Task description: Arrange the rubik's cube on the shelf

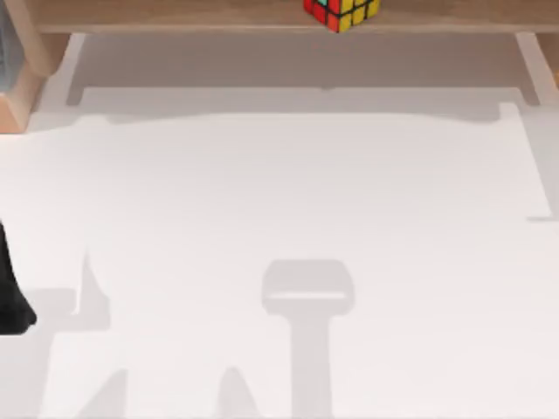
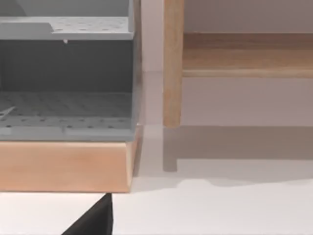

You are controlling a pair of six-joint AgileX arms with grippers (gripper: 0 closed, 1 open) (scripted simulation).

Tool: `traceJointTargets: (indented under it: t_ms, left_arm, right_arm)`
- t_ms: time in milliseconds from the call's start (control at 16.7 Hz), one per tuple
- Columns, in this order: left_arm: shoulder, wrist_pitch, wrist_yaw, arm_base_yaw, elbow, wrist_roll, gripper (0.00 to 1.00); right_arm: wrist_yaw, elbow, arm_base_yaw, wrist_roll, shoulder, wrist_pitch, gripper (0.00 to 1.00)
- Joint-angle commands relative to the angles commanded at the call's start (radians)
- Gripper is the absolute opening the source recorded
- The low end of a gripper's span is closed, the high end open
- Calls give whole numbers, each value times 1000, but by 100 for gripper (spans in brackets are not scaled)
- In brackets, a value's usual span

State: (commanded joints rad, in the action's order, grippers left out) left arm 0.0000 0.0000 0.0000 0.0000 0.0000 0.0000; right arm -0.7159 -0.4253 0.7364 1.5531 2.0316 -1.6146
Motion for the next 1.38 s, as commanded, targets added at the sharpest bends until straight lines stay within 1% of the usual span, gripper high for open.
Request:
traceJointTargets:
  t_ms: [420, 720, 960, 1380]
  left_arm:
    - [0, 0, 0, 0, 0, 0, 100]
    - [0, 0, 0, 0, 0, 0, 100]
    - [0, 0, 0, 0, 0, 0, 100]
    - [0, 0, 0, 0, 0, 0, 100]
  right_arm:
    - [5, -10, 5, -2, 2, 4, 100]
    - [59, -85, -46, 0, 28, 54, 100]
    - [61, -88, -48, 0, 29, 56, 100]
    - [61, -88, -48, 0, 29, 56, 47]
